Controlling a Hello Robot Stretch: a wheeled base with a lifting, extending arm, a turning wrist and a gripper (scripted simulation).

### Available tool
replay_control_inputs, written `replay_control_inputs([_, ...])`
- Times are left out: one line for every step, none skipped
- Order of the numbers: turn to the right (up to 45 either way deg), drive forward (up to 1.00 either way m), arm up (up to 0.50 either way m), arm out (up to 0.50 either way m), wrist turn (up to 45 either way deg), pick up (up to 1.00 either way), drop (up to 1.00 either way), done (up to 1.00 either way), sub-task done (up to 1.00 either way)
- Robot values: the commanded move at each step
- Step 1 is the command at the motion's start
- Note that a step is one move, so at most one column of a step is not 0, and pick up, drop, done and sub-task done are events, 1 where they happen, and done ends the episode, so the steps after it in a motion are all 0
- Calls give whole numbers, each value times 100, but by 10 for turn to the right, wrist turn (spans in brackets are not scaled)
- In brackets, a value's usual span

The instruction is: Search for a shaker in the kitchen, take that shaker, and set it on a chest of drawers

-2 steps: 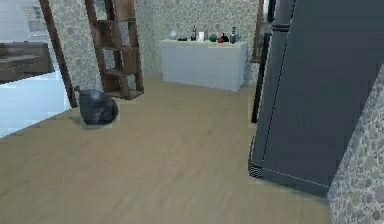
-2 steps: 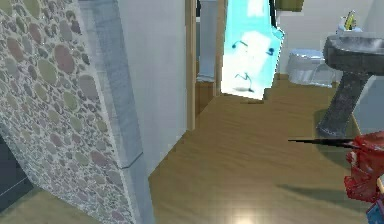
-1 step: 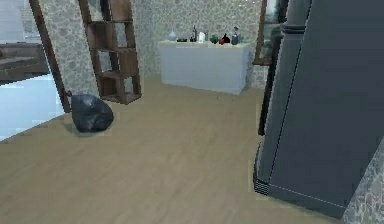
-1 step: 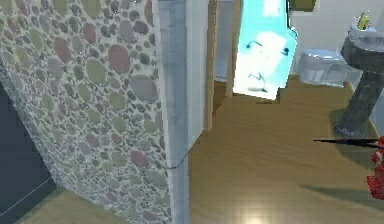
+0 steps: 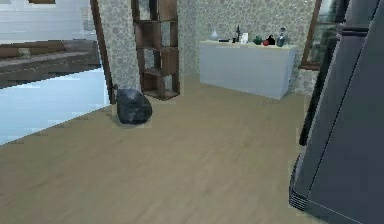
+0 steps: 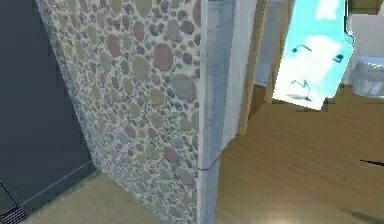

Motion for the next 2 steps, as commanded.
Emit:
replay_control_inputs([0, 15, 0, 0, 0, 0, 0, 0, 0])
replay_control_inputs([60, 0, 0, 0, 0, 0, 0, 0, 0])
